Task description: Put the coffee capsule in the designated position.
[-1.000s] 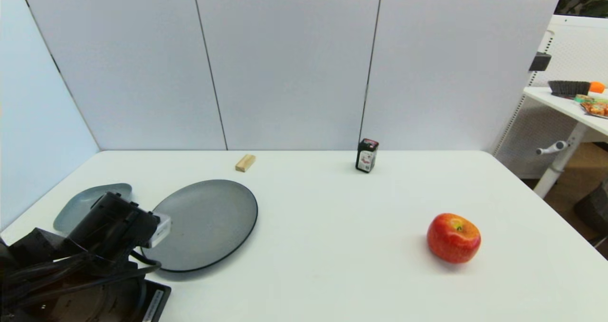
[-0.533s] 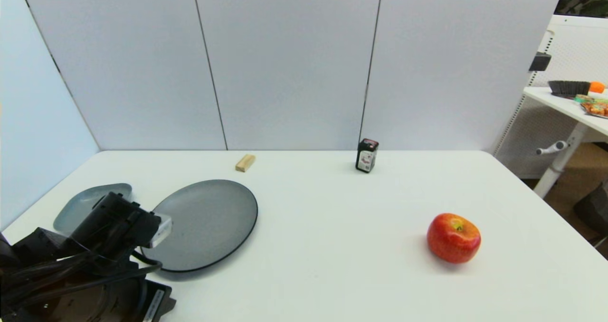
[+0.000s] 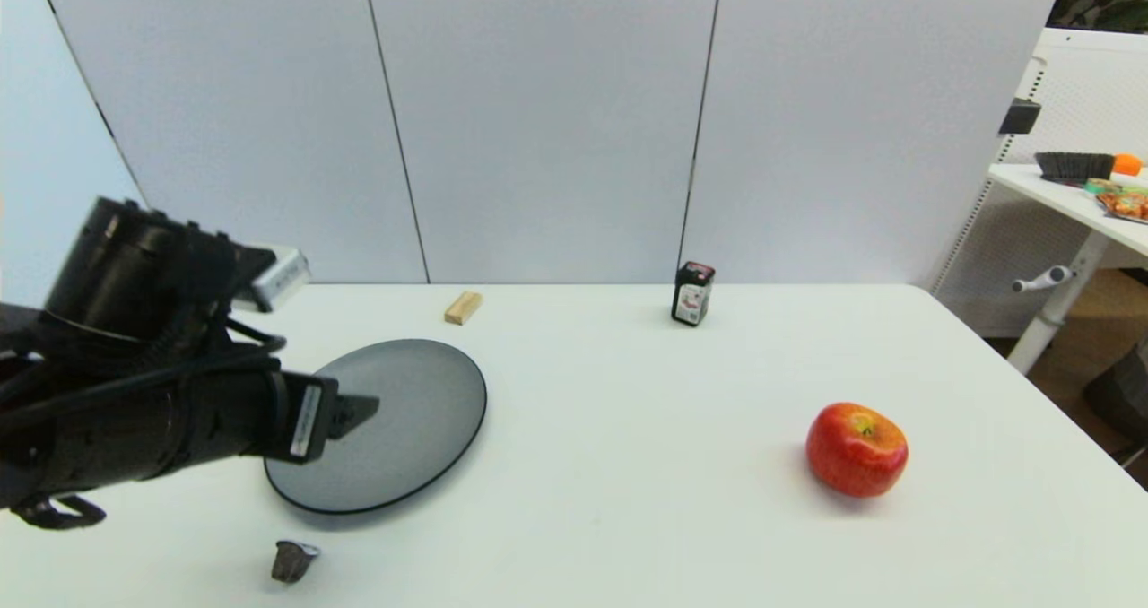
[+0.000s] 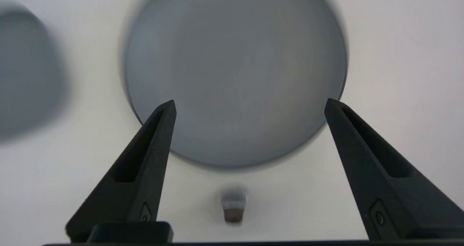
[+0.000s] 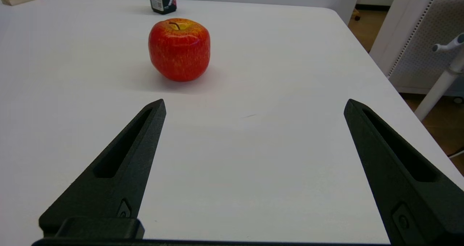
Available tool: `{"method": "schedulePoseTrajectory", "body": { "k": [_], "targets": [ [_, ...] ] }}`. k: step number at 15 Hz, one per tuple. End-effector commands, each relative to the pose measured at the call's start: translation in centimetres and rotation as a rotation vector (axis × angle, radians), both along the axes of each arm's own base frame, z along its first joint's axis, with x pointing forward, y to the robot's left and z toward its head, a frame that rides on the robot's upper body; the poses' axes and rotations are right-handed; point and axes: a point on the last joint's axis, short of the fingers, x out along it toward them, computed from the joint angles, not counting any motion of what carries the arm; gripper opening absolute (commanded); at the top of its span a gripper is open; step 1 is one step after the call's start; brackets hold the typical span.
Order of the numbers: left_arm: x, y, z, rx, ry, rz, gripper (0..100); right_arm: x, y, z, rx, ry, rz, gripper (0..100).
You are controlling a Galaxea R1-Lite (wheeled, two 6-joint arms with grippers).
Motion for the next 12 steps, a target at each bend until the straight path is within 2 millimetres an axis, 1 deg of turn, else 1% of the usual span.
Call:
{"method": "schedulePoseTrajectory", "body": {
  "k": [1,3,4,5,7,9,10,12],
  "targets": [
    [-2.8,2.4,8.4,-0.002,-0.348,0.122,100,0.0,0.0,0.0,-0.001,0.003,0.001,100],
    [-4.5,4.7,10.9,0.071,-0.458,0.183,100,0.0,0.0,0.0,-0.001,0.001,0.001,100],
    [-5.8,6.3,12.0,0.135,-0.513,0.224,100,0.0,0.0,0.0,-0.001,0.000,0.001,100],
    [-7.0,7.2,12.6,0.150,-0.548,0.249,100,0.0,0.0,0.0,-0.001,0.000,0.001,100],
    [-9.5,8.5,12.9,0.103,-0.595,0.199,100,0.0,0.0,0.0,-0.001,0.000,0.001,100],
    [-12.2,9.2,11.4,0.070,-0.555,0.106,100,0.0,0.0,0.0,-0.001,0.000,0.001,100],
    [-13.5,9.3,10.0,0.047,-0.538,0.058,100,0.0,0.0,0.0,-0.001,0.001,0.001,100],
    [-15.1,9.5,7.4,0.041,-0.512,0.040,100,0.0,0.0,0.0,-0.001,-0.002,0.001,100]
  ]
}}
